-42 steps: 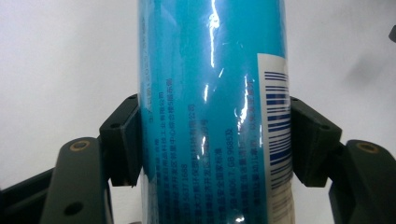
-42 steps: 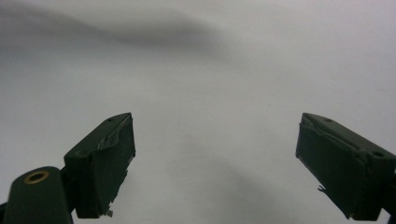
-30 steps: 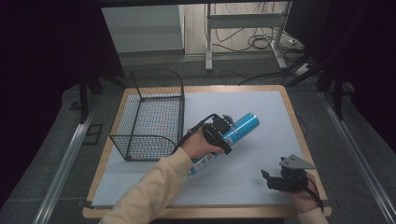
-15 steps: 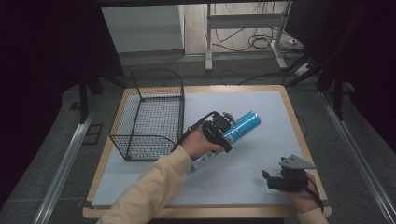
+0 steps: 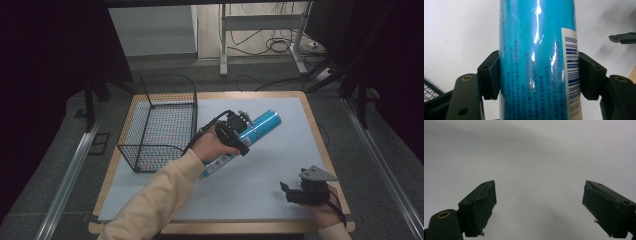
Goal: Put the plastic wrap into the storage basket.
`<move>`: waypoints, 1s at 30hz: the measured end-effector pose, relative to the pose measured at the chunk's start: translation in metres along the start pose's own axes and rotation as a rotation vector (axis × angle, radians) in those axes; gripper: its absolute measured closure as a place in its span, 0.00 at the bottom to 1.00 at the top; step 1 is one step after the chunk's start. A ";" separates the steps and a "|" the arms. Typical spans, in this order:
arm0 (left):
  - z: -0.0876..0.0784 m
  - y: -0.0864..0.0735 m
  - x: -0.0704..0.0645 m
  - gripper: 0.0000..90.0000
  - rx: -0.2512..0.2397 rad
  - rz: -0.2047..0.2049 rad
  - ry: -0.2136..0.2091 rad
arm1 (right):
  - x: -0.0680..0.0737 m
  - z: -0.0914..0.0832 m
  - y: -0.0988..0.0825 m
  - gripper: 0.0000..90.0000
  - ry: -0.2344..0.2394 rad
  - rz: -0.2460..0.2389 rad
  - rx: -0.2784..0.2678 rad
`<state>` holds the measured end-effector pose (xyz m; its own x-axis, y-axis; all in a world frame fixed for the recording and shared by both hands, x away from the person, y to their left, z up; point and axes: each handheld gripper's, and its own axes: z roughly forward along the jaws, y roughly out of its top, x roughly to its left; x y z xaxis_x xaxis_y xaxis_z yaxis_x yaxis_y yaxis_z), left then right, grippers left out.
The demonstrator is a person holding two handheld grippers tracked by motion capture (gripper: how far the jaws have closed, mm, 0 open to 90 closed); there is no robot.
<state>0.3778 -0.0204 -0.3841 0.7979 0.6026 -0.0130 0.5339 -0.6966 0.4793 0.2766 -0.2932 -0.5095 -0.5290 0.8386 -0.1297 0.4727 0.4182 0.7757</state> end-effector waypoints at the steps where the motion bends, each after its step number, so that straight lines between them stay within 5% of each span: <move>1: -0.001 0.000 0.000 0.35 0.001 -0.002 0.000 | 0.000 0.000 0.000 0.14 -0.001 -0.001 -0.003; 30: -0.027 0.016 0.021 0.35 -0.035 -0.013 0.053 | 0.000 0.000 0.000 0.14 -0.005 -0.005 0.001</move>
<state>0.3952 -0.0087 -0.3529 0.7745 0.6319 0.0272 0.5329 -0.6751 0.5101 0.2765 -0.2937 -0.5095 -0.5280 0.8383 -0.1361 0.4711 0.4224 0.7743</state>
